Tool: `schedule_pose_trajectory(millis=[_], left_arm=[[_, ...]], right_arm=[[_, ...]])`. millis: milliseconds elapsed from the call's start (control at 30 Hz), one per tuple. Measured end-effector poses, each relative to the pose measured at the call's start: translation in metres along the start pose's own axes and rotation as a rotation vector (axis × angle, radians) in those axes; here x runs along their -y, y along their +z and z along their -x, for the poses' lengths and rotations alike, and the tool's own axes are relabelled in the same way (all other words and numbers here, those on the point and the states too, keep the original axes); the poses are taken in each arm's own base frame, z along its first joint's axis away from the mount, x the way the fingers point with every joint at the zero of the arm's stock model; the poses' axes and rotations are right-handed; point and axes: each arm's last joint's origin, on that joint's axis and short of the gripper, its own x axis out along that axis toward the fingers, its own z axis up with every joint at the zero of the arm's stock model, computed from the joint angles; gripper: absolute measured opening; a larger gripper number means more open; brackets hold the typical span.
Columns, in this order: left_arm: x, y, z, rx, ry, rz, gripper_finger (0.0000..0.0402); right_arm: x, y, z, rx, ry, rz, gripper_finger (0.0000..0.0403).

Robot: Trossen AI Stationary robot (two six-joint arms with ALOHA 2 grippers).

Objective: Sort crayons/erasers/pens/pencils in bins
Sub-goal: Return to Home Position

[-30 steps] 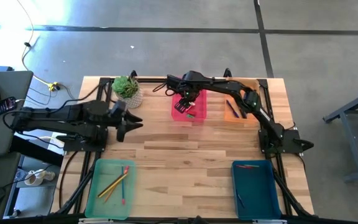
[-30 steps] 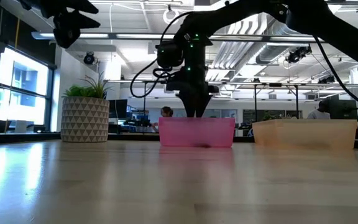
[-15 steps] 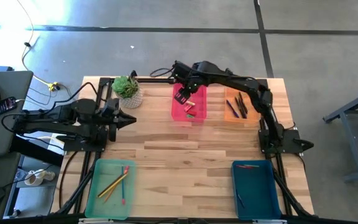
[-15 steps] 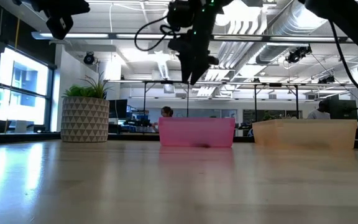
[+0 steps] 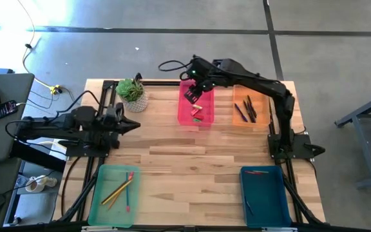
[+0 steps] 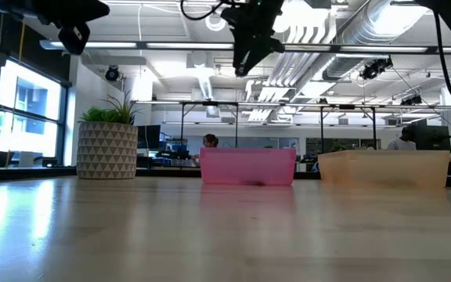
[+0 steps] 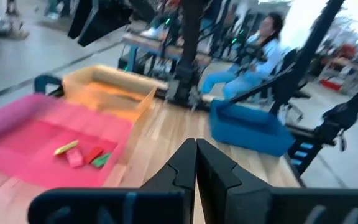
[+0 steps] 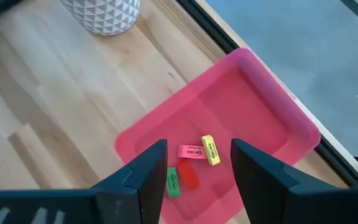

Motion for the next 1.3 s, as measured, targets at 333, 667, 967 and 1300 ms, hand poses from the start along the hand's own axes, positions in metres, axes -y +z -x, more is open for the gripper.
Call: schedule_pose_trajectory(millis=[333,667,967,1300], left_arm=[[-0.007,-0.031,0.009,0.083,-0.058,-0.01,0.0],[-0.015,-0.067,0.011,0.135,-0.123,0.03,0.0],[-0.02,-0.091,-0.001,0.137,-0.15,0.028,0.0],[-0.022,-0.097,-0.004,0.137,-0.132,0.048,0.0]], right_arm=[[-0.011,-0.006,0.018,0.017,0.026,0.011,0.0167],[-0.013,-0.011,0.048,0.074,0.063,0.016,0.0167],[-0.011,-0.021,0.089,0.147,0.102,0.03,0.0167],[0.007,-0.044,0.16,0.311,0.033,0.136,0.0167]])
